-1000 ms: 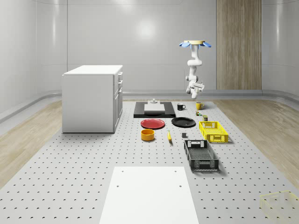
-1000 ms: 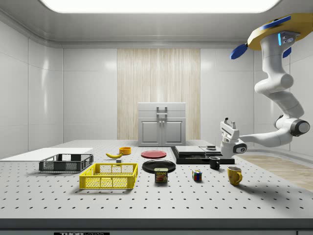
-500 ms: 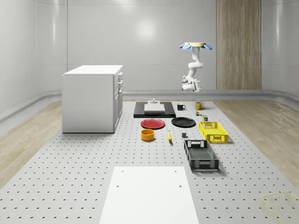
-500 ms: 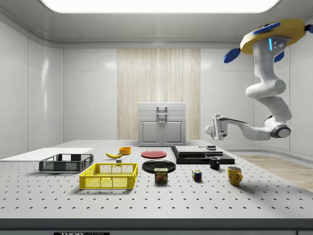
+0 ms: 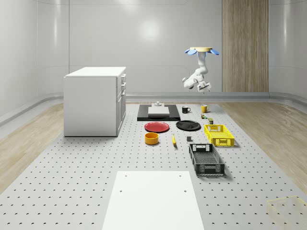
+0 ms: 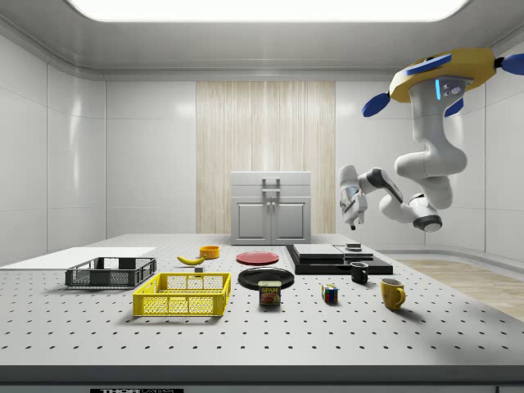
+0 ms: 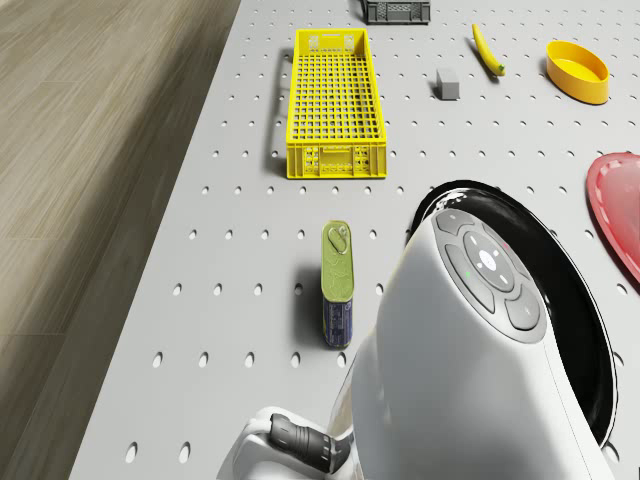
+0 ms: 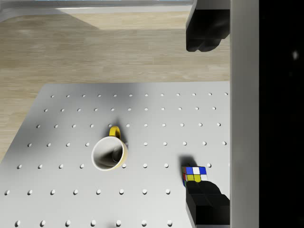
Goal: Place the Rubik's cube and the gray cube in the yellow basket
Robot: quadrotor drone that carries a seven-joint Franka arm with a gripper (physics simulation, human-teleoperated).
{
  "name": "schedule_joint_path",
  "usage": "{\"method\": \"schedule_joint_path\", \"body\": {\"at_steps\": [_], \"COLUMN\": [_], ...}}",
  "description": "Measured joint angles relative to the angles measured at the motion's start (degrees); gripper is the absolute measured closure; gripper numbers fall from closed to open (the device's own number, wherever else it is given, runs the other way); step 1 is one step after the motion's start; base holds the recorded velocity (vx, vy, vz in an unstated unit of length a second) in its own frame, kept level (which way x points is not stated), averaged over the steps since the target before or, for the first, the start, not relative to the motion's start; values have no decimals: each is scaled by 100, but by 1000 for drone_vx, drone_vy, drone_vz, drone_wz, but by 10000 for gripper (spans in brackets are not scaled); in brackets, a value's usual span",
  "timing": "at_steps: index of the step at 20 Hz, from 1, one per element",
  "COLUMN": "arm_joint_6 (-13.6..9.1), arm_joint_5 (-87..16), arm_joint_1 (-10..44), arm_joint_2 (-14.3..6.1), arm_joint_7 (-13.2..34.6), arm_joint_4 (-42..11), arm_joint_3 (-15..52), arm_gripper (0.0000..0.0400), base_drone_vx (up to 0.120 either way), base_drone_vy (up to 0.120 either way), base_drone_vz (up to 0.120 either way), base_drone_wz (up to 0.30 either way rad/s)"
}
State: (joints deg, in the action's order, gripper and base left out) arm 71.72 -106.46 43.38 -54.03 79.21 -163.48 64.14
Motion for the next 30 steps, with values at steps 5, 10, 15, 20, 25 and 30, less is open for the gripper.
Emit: {"method": "schedule_joint_path", "body": {"at_steps": [5,10,15,20,25,30], "arm_joint_6": [-384,-494,-461,-365,-245,-117], "arm_joint_5": [-564,-709,-705,-649,-575,-499], "arm_joint_1": [882,1316,1531,1653,1734,1796], "arm_joint_2": [-296,-522,-707,-874,-1031,-1180], "arm_joint_7": [579,870,1027,1124,1194,1251], "arm_joint_4": [-195,-239,-245,-238,-229,-218], "arm_joint_3": [436,650,770,852,916,969], "arm_gripper": [0,0,0,0,0,0], "base_drone_vx": [120,120,48,0,0,0], "base_drone_vy": [-120,-104,-8,0,-8,-32], "base_drone_vz": [-120,-120,-120,-120,-120,-120], "base_drone_wz": [0,0,0,0,0,0]}}
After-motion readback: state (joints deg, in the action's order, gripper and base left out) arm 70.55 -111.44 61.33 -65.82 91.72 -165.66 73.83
